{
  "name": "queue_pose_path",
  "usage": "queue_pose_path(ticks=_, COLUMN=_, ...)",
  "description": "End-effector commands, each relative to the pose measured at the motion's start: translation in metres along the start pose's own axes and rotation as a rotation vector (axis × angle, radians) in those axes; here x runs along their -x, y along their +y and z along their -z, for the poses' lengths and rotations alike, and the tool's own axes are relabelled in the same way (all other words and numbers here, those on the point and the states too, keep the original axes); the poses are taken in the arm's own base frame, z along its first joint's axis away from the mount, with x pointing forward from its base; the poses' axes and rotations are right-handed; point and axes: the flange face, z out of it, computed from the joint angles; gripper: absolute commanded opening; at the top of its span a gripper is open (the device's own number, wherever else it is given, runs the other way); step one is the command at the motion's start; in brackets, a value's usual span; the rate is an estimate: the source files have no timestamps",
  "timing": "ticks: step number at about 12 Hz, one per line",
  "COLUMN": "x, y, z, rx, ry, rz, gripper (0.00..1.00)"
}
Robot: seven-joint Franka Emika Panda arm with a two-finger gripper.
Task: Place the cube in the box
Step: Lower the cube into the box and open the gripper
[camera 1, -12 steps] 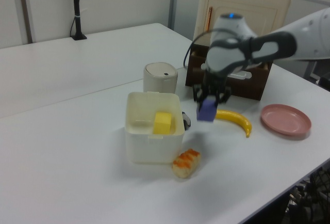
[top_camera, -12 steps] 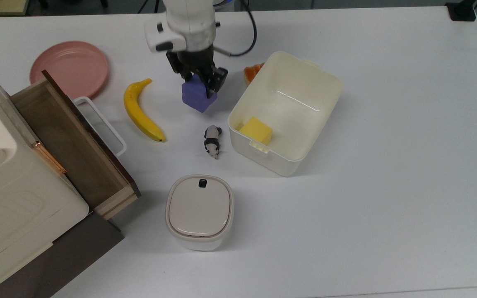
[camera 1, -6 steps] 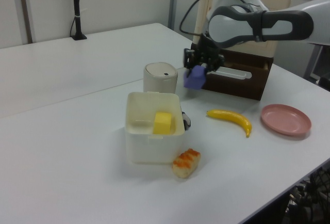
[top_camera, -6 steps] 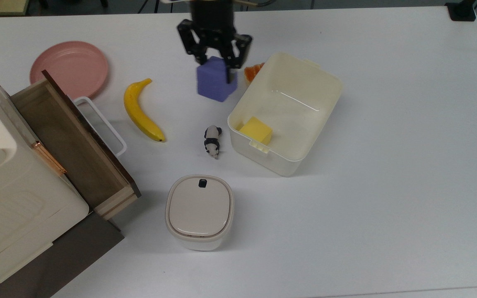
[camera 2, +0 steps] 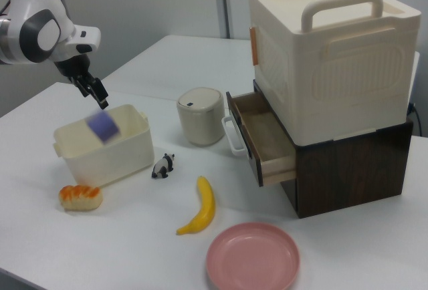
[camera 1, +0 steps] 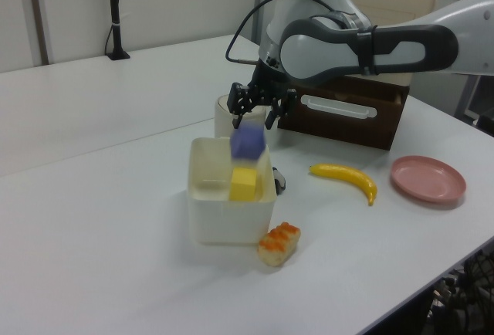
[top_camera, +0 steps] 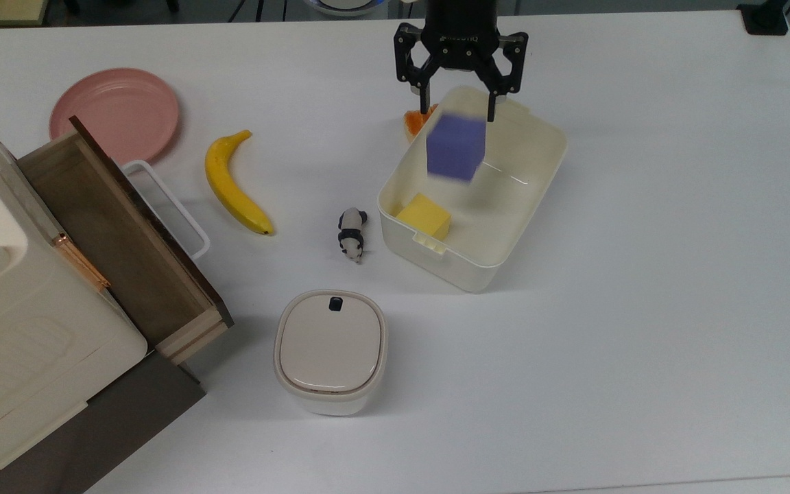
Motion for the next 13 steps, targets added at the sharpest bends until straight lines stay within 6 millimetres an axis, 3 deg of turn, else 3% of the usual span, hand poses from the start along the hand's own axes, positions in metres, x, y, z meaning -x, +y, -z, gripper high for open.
queue_pose_path(ticks=1, x=-0.004, y=-0.005, z=0.006, rx=-0.002, ry=0.028, rz=-0.001, gripper=1.00)
queue_pose_path(ticks=5, x=-0.005, y=0.000, z=0.011, rx=0.004, ry=0.024, rz=-0.004, gripper=1.00)
queue_pose_path(ticks=7, x=-0.004, y=0.025, z=0.020, rx=0.069, ry=-0.051, rz=0.024, gripper=1.00)
queue_pose_path(ticks=10, x=-0.014, y=0.090, z=0.028, rx=0.154, ry=-0.161, rz=0.072, gripper=1.00)
queue_pose_path(ticks=13, x=-0.029, y=0.099, z=0.055, rx=0.210, ry=-0.127, rz=0.090, gripper=1.00)
